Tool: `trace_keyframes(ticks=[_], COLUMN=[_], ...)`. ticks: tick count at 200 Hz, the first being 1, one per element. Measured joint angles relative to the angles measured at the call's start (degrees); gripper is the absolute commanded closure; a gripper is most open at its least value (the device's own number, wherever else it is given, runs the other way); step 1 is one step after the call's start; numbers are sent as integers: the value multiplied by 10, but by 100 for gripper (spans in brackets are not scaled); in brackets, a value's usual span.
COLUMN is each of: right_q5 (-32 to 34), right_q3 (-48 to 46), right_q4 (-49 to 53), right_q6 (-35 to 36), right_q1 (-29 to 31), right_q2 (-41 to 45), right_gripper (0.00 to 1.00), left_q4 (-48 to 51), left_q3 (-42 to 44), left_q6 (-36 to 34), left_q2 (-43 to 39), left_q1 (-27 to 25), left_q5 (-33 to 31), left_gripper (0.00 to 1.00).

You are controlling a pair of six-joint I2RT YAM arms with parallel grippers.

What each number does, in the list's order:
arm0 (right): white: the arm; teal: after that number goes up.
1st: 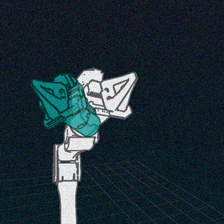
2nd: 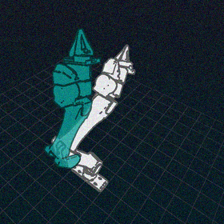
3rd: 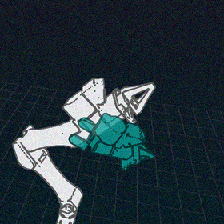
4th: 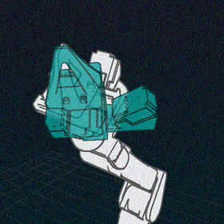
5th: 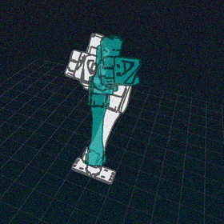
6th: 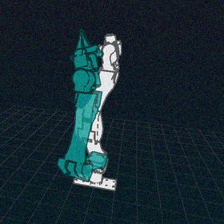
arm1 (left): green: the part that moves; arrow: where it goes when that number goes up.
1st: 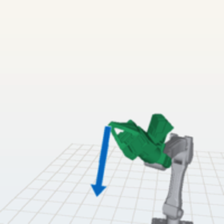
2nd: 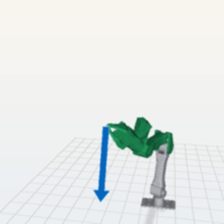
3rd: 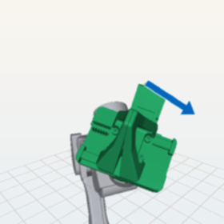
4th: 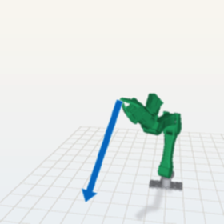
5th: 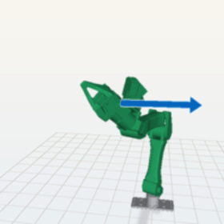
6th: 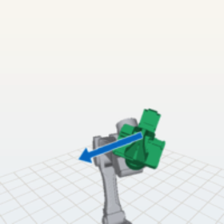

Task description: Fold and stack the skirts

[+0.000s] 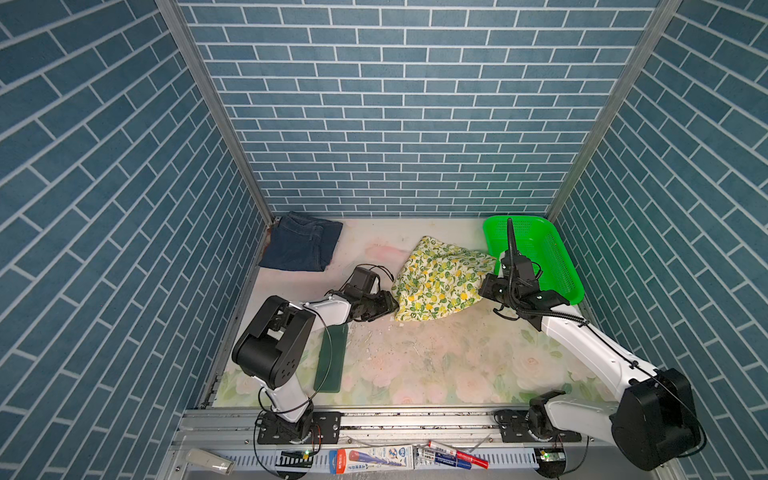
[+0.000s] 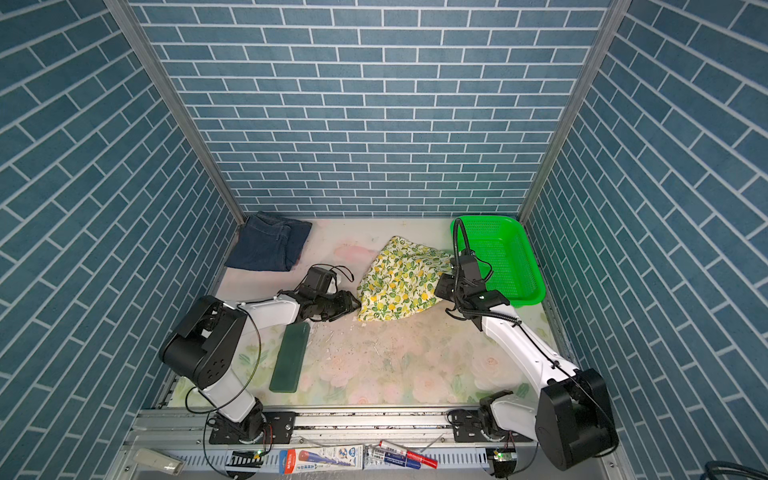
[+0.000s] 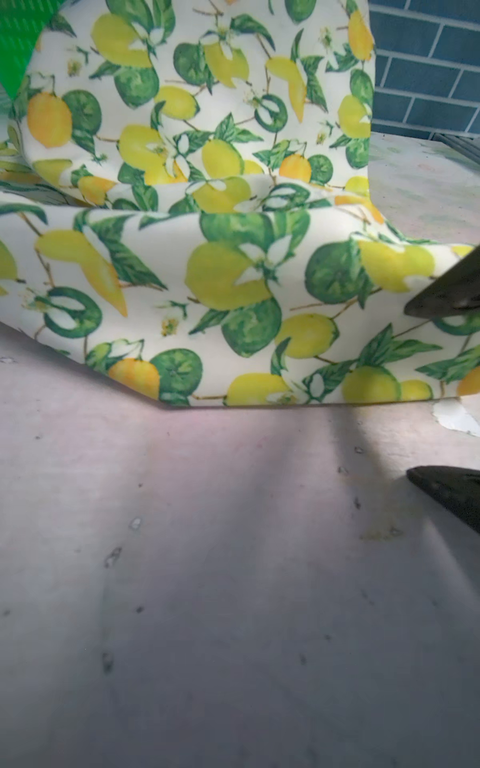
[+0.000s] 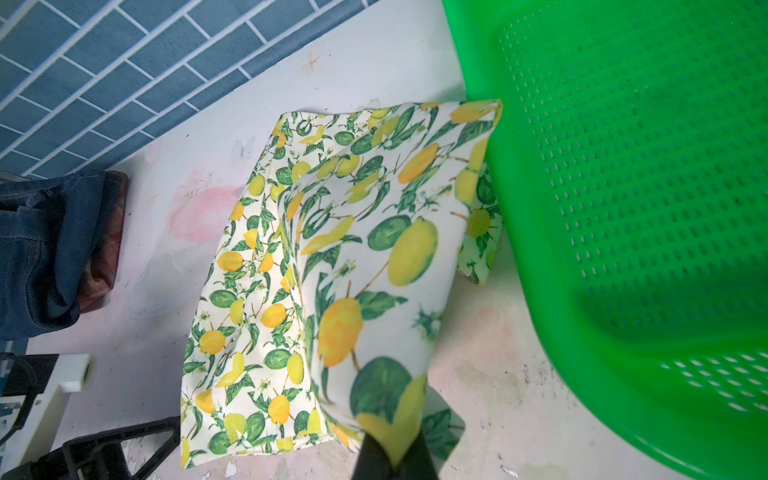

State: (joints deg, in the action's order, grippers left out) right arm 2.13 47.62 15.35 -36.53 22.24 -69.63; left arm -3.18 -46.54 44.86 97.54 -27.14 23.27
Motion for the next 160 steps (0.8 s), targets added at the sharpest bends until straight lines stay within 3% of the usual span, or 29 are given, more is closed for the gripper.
trace_keyframes(ticks=[55,105,145,160], right_q5=[-4,-7,-10,-11], right_q3=[-1,-1,-1,-1], right_q4=[-8,-8,-10,-10], right_q6=[0,0,0,0], right_q1=[-7,-13,-18,-19], right_q2=[1,6,19,22], right_gripper=[100,100,100,100], left_q4=[-2,32,40,38], left_q3=[-18,-83,-119,-125], left_q6=[10,2,-5,-9], left_q2=[21,70,107,114], left_q1=[-21,-49,-64,-65], left_q5=[-7,-34,-57,-57], left_gripper=[51,64,97,100])
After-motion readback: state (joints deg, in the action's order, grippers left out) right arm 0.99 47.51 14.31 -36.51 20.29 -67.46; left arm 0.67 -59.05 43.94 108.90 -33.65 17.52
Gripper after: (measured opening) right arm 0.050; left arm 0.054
